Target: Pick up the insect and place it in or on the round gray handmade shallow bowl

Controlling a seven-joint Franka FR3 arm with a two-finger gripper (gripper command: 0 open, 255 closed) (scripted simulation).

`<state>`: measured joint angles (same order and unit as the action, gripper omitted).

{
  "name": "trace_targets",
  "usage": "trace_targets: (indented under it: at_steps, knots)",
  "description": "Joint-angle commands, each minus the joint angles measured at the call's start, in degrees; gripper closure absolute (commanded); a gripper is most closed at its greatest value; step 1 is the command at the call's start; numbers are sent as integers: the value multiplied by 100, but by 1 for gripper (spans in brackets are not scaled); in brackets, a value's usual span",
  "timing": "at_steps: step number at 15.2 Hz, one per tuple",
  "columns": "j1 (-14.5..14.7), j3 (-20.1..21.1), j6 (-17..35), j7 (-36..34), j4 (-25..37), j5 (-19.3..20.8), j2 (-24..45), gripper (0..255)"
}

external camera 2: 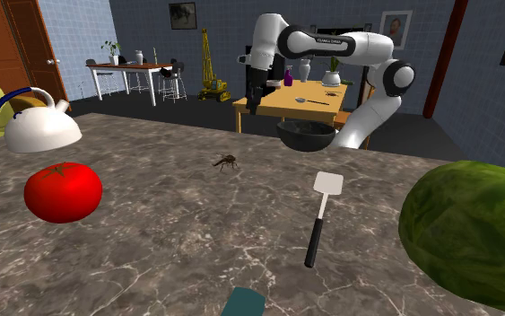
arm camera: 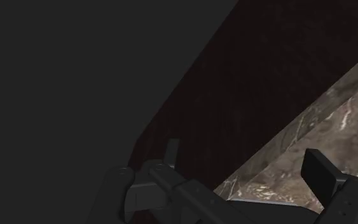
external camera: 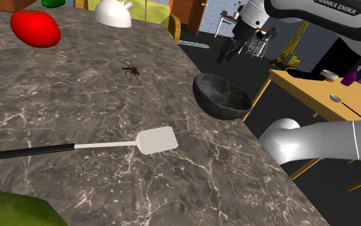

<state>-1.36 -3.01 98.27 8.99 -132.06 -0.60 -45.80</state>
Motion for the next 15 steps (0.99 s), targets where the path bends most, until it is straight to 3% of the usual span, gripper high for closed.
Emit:
trace_targets:
  at_steps: [1,15]
  knots:
    - [0,0,0,0,0,0,0,0]
    - [249,1966,-267,-2318,1317,-519,1420,0]
